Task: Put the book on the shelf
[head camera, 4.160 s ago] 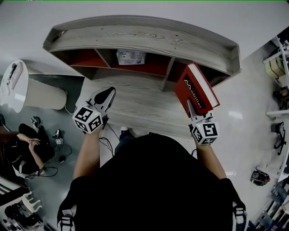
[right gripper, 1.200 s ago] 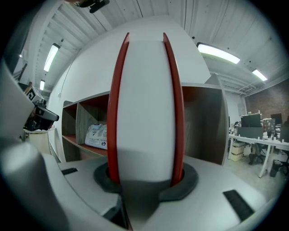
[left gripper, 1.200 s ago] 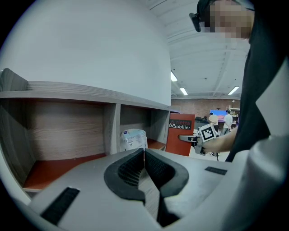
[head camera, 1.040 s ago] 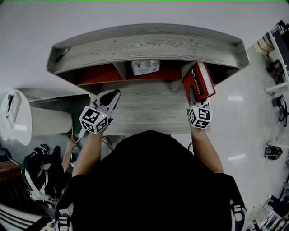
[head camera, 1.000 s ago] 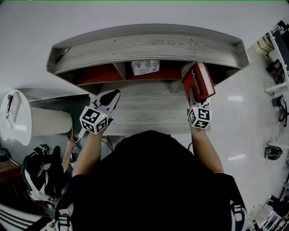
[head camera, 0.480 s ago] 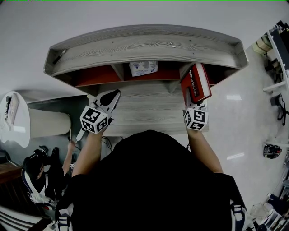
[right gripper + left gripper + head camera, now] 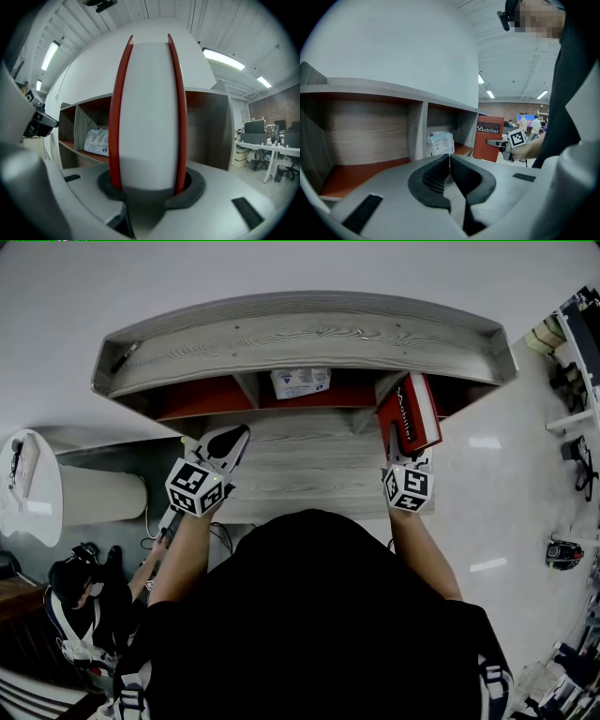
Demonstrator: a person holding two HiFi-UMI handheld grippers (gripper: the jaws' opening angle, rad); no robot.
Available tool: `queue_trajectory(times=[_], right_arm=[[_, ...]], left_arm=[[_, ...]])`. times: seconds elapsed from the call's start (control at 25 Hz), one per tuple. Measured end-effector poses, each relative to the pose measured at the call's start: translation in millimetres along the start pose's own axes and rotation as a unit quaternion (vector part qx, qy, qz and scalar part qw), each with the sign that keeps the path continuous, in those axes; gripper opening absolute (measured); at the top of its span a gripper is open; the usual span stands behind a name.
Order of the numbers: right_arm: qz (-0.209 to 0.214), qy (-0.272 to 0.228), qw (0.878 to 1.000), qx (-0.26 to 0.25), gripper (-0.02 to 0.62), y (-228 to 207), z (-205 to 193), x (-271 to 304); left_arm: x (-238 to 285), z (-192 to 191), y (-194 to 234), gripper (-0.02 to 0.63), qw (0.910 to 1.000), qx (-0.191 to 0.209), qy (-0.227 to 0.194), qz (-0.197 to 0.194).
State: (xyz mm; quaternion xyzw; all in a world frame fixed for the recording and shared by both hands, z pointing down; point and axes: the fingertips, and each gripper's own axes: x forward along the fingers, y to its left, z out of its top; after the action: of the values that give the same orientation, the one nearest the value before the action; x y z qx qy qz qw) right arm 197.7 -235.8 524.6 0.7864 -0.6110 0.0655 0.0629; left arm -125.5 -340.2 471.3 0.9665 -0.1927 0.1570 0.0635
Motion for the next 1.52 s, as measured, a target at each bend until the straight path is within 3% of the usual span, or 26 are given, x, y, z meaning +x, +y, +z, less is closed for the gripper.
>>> queue_trajectory(times=[0.68,1.08,1.28,1.52], right_arm=[[0.014,0.005,1.000,-0.004,0.173,9,4,30],[0.036,0.009,0.999,-0.022,0.220,18,3,43],[0.053,0.018,0.998,-0.034,0.286,25,1,52],[0.043,0.025,0.998,-0.038,0.302,22,2,64]], left_arm=[[3,-6,8,0.023,0.9999,-0.011,0.004,0.003],[9,-9,11,0.025,0.9998,-0.016,0.006,0.001],[10,-9,11,0.023,0.9998,-0.018,0.010,0.000],[10,-9,14,0.025,0.9998,-0.020,0.008,0.003]])
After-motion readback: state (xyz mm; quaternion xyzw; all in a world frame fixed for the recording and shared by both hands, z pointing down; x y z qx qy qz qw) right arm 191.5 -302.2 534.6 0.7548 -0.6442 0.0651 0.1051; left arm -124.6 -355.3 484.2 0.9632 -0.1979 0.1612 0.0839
